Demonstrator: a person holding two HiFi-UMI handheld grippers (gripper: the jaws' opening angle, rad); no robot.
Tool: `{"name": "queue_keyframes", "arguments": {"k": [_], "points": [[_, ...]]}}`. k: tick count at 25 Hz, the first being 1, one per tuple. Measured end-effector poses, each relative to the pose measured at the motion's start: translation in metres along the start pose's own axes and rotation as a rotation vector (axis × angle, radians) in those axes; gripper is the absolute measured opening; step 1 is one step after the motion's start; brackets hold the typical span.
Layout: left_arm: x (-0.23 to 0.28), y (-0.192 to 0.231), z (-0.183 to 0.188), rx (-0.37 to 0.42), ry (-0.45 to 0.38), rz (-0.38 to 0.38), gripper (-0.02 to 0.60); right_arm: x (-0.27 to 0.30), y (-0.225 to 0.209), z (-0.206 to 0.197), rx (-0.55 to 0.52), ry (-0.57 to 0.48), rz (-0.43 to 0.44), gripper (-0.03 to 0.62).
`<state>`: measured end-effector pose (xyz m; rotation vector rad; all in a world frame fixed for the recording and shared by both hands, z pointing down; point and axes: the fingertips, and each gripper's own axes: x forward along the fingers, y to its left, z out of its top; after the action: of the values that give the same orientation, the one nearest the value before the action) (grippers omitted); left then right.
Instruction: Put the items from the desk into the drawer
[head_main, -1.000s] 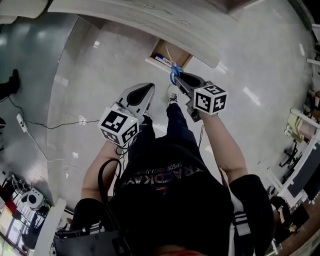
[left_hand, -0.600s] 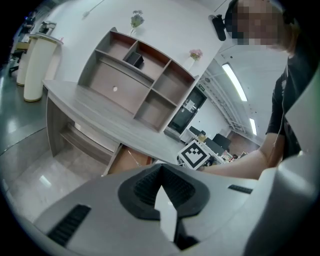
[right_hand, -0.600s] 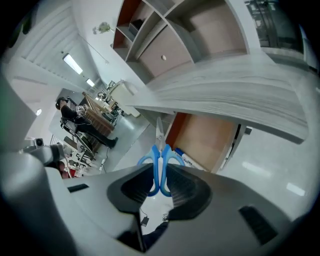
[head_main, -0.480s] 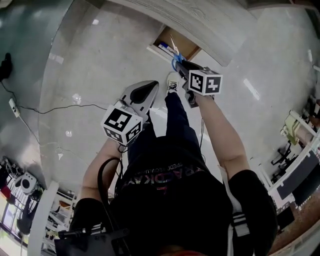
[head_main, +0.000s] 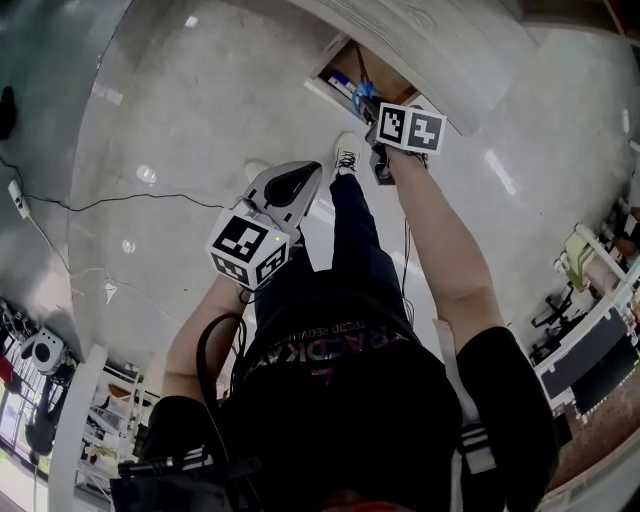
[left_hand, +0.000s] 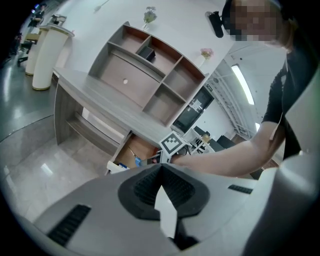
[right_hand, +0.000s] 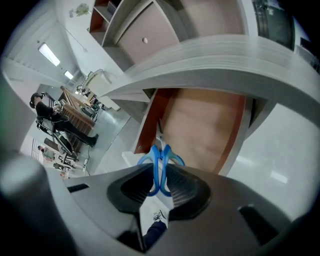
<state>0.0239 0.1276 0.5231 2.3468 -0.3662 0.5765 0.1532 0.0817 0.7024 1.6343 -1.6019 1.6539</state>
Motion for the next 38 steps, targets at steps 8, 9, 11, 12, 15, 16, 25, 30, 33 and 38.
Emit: {"name": "queue_keyframes", "arguments": {"k": [8,9,11,12,15,16,25,30,33,38], "points": [[-0.006,0.022,0.001,-0.031,-0.014,0.029,0.011,0.032,-0.010,0.011,-0.001,0.025,-0.082,0.098],[-0.005,0.021,0.000,-0.035,-0.013,0.033,0.011,0.032,-0.014,0.010,-0.005,0.031,-0.086,0.098],[-0.003,0.018,-0.001,-0.040,-0.012,0.039,0.011,0.031,-0.018,0.011,-0.019,0.038,-0.093,0.098],[-0.004,0.018,-0.001,-0.042,-0.011,0.041,0.011,0.031,-0.019,0.012,-0.025,0.040,-0.096,0.098],[-0.005,0.015,-0.004,-0.051,-0.008,0.048,0.011,0.032,-0.019,0.010,-0.042,0.052,-0.104,0.099],[-0.004,0.012,-0.005,-0.054,-0.008,0.049,0.011,0.032,-0.022,0.008,-0.047,0.055,-0.108,0.100],[-0.012,0.025,-0.005,-0.066,-0.023,0.058,0.011,0.042,-0.016,0.014,-0.060,0.056,-0.105,0.109],[-0.014,0.019,0.001,-0.051,-0.043,0.057,0.011,0.024,-0.012,0.024,-0.059,-0.016,-0.091,0.029],[-0.018,0.016,0.007,-0.039,-0.061,0.058,0.011,0.007,0.013,0.034,-0.054,-0.093,0.031,0.018],[-0.028,0.025,0.017,-0.011,-0.095,0.061,0.011,-0.023,0.080,0.049,-0.140,-0.188,0.239,0.018]]}}
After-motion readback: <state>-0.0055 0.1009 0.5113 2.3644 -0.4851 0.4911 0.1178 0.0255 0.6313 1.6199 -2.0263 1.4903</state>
